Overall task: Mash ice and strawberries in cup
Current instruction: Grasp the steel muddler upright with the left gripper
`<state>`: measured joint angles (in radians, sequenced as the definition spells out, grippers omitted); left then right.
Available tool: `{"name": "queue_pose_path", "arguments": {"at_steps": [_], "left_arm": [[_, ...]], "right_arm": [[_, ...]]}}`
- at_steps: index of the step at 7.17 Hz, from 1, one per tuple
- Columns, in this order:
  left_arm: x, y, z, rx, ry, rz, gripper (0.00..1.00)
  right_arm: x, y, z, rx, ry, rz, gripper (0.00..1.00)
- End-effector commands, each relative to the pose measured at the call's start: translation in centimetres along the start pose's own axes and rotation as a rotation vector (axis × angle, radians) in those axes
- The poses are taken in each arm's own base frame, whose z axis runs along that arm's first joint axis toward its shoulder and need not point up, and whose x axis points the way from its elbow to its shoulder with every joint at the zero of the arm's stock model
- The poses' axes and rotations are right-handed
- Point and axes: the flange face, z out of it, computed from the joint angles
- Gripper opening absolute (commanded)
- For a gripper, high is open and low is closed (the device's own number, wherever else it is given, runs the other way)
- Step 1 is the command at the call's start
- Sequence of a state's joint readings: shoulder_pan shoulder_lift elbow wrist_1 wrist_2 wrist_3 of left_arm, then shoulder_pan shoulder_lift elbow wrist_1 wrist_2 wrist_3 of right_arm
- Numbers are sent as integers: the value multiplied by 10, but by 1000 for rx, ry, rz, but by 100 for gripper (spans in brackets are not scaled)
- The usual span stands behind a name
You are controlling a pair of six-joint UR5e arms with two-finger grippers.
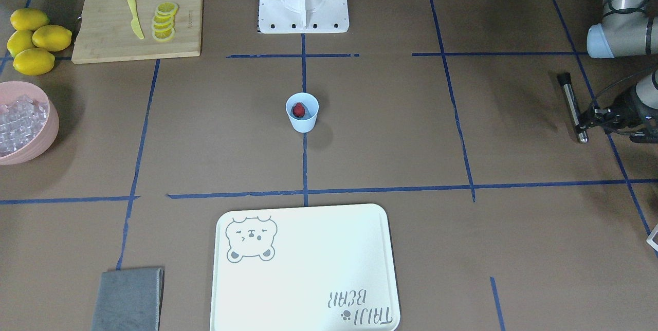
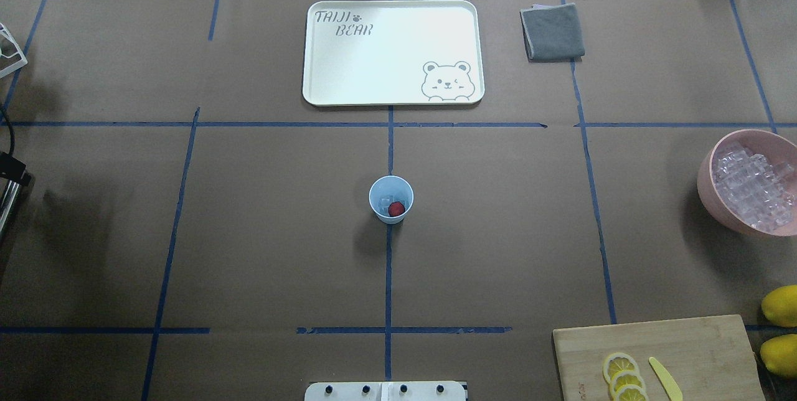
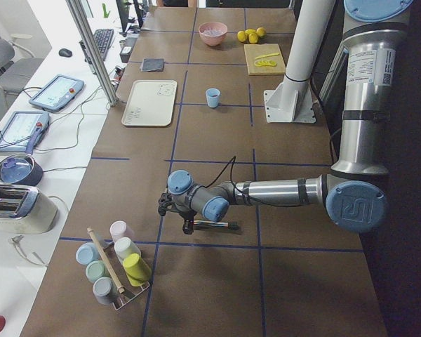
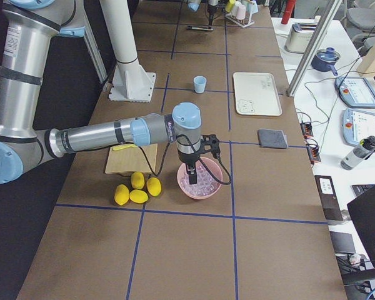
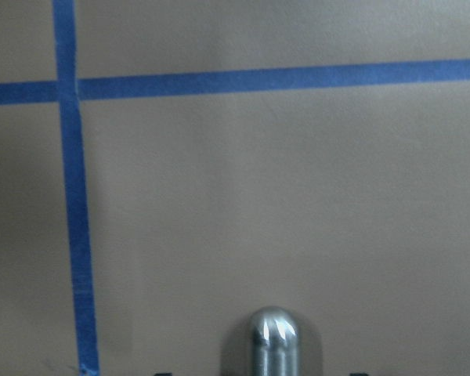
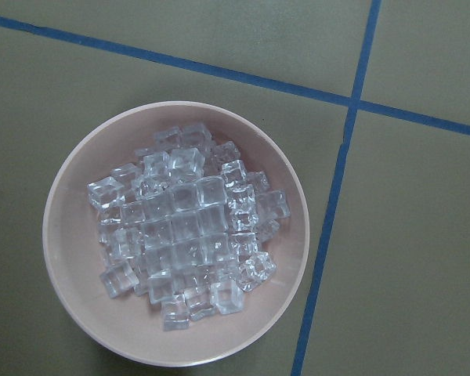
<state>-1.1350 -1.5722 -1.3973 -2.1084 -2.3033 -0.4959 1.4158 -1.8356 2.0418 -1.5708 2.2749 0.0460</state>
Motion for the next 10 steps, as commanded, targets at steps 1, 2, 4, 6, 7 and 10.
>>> {"name": "queue_pose_path", "arguments": {"at_steps": [1,2,4,6,7,10], "left_arm": [[4,2,6,-12,-1,10,81],[5,3,8,-15,-2,11,81],[7,4,11,-22,-2,15,79],[7,4,11,-21,-2,18,70],[7,4,11,-22,-2,17,57],[10,3,8,-15,3,27,1]], "right_arm": [[0,0,0,1,0,-1,100],[0,0,0,1,0,-1,100],[0,0,0,-2,0,3,100],[0,-1,1,-1,0,-1,100],[0,-1,0,1,0,-1,100],[-1,-1,-2,3,0,-3,100]]}}
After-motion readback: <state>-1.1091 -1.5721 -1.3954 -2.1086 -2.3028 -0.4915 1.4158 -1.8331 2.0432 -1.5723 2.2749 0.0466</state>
